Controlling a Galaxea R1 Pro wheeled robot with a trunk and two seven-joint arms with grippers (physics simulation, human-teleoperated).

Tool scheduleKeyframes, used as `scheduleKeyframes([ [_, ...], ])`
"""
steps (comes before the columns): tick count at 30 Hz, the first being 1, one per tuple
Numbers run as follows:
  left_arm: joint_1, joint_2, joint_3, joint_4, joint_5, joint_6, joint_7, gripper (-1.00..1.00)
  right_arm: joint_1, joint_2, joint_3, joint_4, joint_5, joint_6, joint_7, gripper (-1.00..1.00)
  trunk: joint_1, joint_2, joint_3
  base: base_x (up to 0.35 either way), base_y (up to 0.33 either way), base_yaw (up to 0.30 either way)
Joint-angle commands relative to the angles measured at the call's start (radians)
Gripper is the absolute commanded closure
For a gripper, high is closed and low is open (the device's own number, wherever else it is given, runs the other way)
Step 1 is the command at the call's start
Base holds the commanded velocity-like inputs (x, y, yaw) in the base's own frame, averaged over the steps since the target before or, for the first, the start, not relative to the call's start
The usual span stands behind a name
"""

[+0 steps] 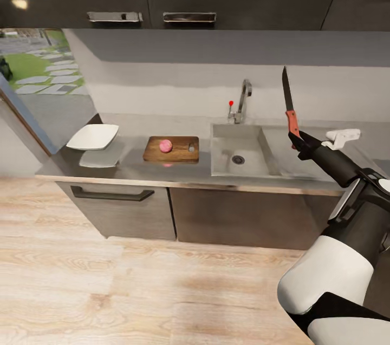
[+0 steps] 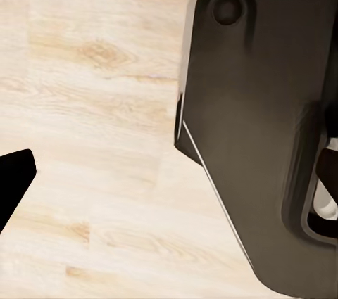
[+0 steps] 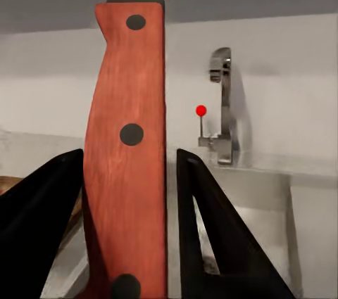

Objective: In the kitchen, take the Vidalia onion out of the sink, dice it on the chopping board with the paring knife, put the diced onion into the bowl on the countertop, then place both the paring knife and the chopping board into the sink.

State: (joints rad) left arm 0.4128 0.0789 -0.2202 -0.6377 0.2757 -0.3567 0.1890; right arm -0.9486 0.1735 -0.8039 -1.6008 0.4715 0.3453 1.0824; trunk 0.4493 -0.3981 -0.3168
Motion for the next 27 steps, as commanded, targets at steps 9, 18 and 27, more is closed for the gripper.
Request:
scheduleKeyframes([
  [9,0.000,0.002,-0.008,-0.003,0.007,-0.002,0.009,-1.00,0.008,0.001,-0.002,0.002,0.009,0.006,0.003,1.00,0.001,-0.002,0.013,0.075,0.139,0.084],
  [18,0.000,0.001,-0.008,-0.004,0.007,-0.002,0.009,-1.00,0.019,0.001,-0.001,0.004,0.009,-0.061,-0.001,1.00,0.001,-0.002,0.027,0.017,0.014,0.095],
  [27,0.000,0.002,-0.008,-0.005,0.007,-0.002,0.010,-1.00,0.019,0.001,-0.002,0.004,0.009,-0.066,0.002,1.00,0.001,-0.002,0.041,0.000,0.000,0.097],
])
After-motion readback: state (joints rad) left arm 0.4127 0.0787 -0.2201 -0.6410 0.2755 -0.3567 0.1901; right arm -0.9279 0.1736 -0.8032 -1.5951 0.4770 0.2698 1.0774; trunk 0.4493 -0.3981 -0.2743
